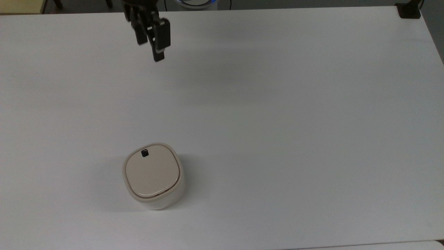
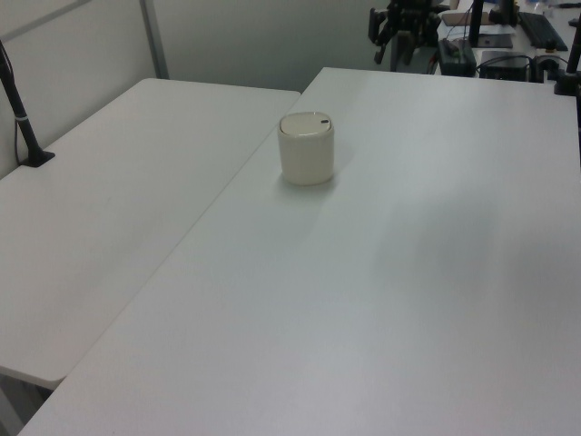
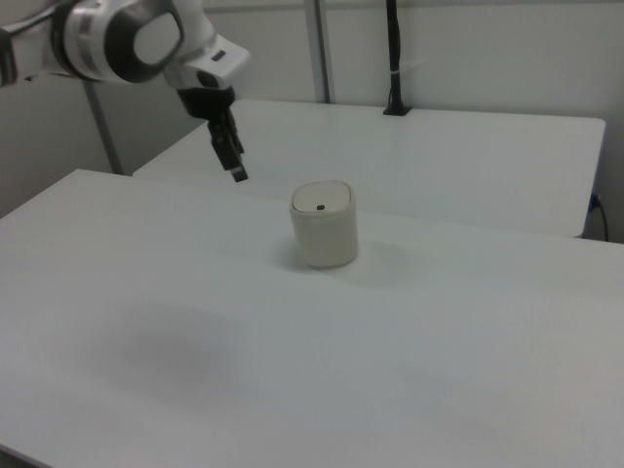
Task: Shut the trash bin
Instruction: 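Lift the gripper up and away from the closed bin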
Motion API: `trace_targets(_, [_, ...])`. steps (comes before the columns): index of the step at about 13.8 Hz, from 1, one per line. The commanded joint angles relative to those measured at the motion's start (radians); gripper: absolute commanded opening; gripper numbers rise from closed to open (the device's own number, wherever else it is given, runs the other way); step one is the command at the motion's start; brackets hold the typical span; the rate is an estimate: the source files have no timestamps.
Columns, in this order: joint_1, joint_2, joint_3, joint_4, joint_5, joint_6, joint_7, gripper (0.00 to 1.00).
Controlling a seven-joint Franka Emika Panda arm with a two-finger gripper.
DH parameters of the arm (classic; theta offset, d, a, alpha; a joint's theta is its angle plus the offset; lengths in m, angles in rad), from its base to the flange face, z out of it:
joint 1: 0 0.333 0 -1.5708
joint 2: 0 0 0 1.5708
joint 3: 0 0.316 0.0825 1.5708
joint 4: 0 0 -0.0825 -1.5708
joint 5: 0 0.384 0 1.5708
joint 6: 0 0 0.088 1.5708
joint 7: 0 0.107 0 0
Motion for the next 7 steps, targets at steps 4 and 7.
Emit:
trace_targets(4, [0.026,-0.123,0.029,-0.052,0.023,-0.202,-0.130,1.00])
trace_targets(7, [0.048,-0.128,0.026,-0.052,0.024,-0.248,-0.223,1.00])
